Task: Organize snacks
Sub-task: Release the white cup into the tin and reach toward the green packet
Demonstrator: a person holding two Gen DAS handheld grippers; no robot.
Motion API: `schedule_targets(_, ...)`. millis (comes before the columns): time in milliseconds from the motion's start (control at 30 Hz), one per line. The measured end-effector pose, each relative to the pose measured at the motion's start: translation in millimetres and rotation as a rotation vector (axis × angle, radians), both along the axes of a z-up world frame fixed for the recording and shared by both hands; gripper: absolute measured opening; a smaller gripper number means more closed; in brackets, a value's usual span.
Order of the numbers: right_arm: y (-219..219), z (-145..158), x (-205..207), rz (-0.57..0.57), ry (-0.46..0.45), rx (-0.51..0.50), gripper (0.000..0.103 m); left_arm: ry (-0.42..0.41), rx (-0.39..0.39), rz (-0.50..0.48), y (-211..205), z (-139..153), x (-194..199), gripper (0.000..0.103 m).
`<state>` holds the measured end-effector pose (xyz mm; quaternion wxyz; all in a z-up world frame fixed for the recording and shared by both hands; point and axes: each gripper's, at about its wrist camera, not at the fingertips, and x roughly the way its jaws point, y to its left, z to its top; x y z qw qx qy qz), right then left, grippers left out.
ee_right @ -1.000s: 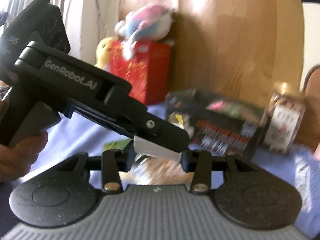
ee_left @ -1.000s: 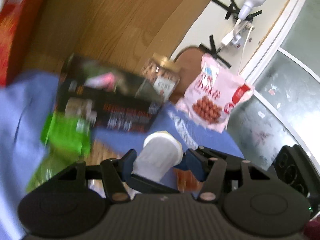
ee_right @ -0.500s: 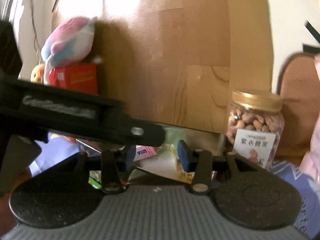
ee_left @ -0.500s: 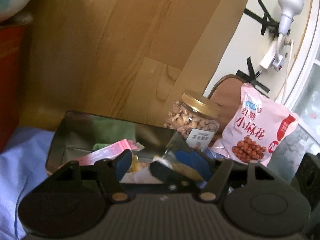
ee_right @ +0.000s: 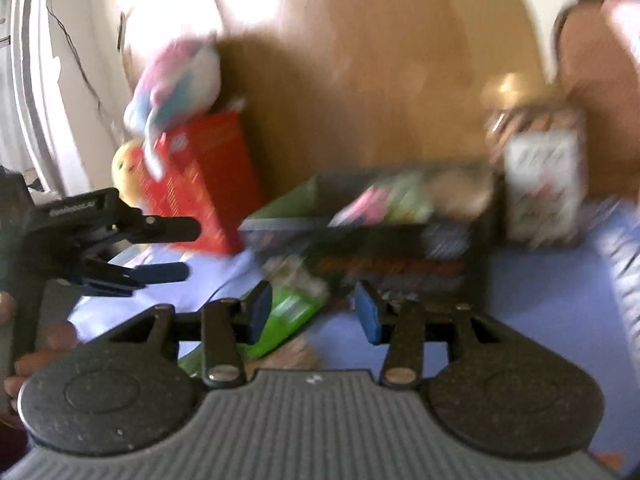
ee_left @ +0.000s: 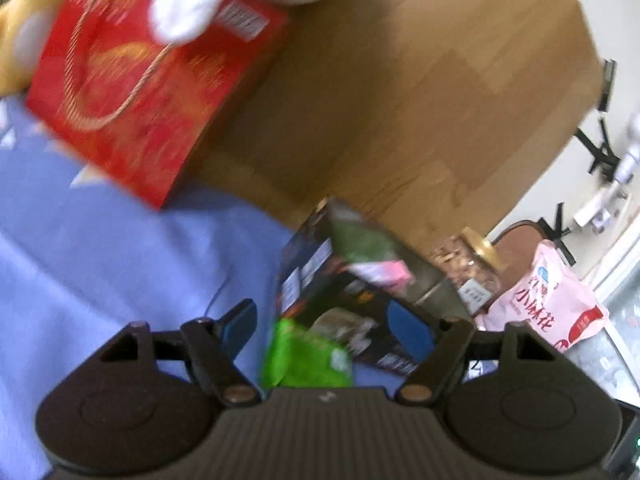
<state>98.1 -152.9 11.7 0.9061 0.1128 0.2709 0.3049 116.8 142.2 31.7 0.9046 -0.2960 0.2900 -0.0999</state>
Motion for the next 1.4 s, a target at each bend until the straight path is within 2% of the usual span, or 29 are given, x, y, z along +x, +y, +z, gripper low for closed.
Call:
schedule_targets(67,6,-6,10,0.034,0.099,0.061,0.048,0.016,0.009,-0.006,0,-7,2,0.074)
schedule_targets(133,11,-10,15,0.039,0.150,0.088,0.048,0.036,0.009,-0.022,-2,-15,7,0.074)
schedule_targets(267,27,-13,19,0.076,0.166,0.021,0.049,0.094,0.003,-0.083,-10,-33,18,0.074)
schedule_targets(333,35,-17,20,0.084,0.167,-0.006,0.049,0.084,0.008,-0.103,-12,-34,18,0.074)
schedule_targets(400,39,-21,26,0.099,0.187,0.029,0.049,0.084,-0.052,-0.147,-12,-39,19,0.076)
schedule_targets(467,40,-25,32,0.090,0.207,0.064,0.054,0.077,-0.054,-0.146,-14,-39,16,0.075)
schedule_targets(600,37,-27,35,0.080,0.223,0.091,0.054,0.063,-0.089,-0.146,-13,-40,14,0.071)
schedule_targets(667,35,-24,31,0.075,0.199,0.099,0.051,0.031,-0.098,-0.148,-12,-36,10,0.071)
schedule_targets(733,32,-18,20,0.076,0.136,0.097,0.049,-0.015,-0.079,-0.154,-15,-26,4,0.071)
schedule_targets(800,32,-9,6,0.125,0.089,0.118,0.031,-0.043,-0.102,-0.212,-20,-20,1,0.063)
schedule_targets(833,33,-5,-1,0.155,0.082,0.135,0.025,-0.049,-0.131,-0.262,-24,-19,-1,0.062)
schedule_targets(867,35,-1,-11,0.157,0.054,0.121,0.026,-0.055,-0.130,-0.291,-29,-17,-5,0.062)
schedule_targets(933,40,7,-33,0.143,-0.038,0.023,0.026,-0.070,-0.067,-0.338,-45,-11,-12,0.062)
schedule_targets(1000,38,12,-55,0.140,-0.112,-0.040,0.027,-0.078,-0.042,-0.375,-54,-8,-16,0.062)
schedule_targets(1100,27,12,-68,0.123,-0.112,-0.077,0.027,-0.094,-0.043,-0.332,-44,-2,-19,0.064)
schedule_targets(1200,16,10,-65,0.079,-0.071,-0.091,0.027,-0.067,-0.115,-0.236,-14,-5,-16,0.065)
schedule_targets(1300,0,9,-51,0.012,-0.011,-0.043,0.027,-0.024,-0.192,-0.172,8,-13,-8,0.065)
schedule_targets(1400,-15,4,-37,-0.066,0.070,0.019,0.033,0.006,-0.227,-0.179,11,-21,-1,0.065)
